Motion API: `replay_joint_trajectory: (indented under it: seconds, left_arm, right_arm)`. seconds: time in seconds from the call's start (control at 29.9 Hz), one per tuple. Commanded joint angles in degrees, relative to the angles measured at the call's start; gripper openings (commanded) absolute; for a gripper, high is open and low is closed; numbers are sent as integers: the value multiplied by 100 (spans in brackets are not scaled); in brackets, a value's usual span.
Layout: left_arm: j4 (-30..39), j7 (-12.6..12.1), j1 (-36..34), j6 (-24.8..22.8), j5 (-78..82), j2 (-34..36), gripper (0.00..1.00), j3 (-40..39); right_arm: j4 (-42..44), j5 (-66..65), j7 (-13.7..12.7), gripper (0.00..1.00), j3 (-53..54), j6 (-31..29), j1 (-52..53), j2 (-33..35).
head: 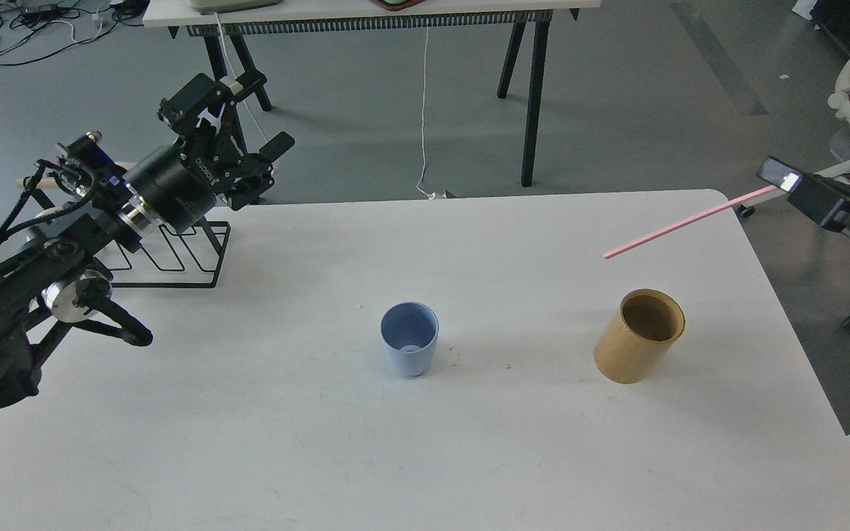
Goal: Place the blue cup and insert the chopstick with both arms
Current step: 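Grasp the pink straw and pull it up out of the tan cup, then carry the pink straw over and insert it into the blue cup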
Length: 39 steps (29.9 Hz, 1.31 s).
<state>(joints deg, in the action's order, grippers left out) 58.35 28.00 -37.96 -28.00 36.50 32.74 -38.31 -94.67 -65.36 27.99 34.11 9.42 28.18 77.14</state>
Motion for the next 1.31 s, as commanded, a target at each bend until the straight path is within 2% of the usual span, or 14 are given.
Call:
replay_joint_trajectory:
  seconds: [0.0,0.13,0.27,0.37,0.54,0.67,0.87,1.27]
  left_arm:
    - [0,0,78,0,-2,92,99,-1]
    - [0,0,166,0,-2,215,99,-1]
    - [0,0,192,0,-11,303,99,-1]
    - [0,0,192,0,-20,329,99,-1]
    - [0,0,227,0,-28,321,99,-1]
    - [-8,0,280,0,-28,303,99,-1]
    - [-8,0,333,0,-28,312,99,-1]
    - [-8,0,359,0,-28,286,99,-89]
  right_arm:
    - [10,15,1,0,140,-388,450,-111]
    - [107,-178,1,0,96,-941,978,-1059]
    - [572,-687,1,0,78,-1600,1444,-2156]
    - [949,-776,1,0,-237,-1777,1760,-2826]
    - [1626,-768,1,0,-1642,-1821,2832,-3363]
    - [1961,-785,1,0,-2145,-1830,3115,-3916]
    - [2286,-837,1,0,-2338,-1839,3246,-4277]
    - [2515,-1057,1,0,-2717,-1839,3423,-4436]
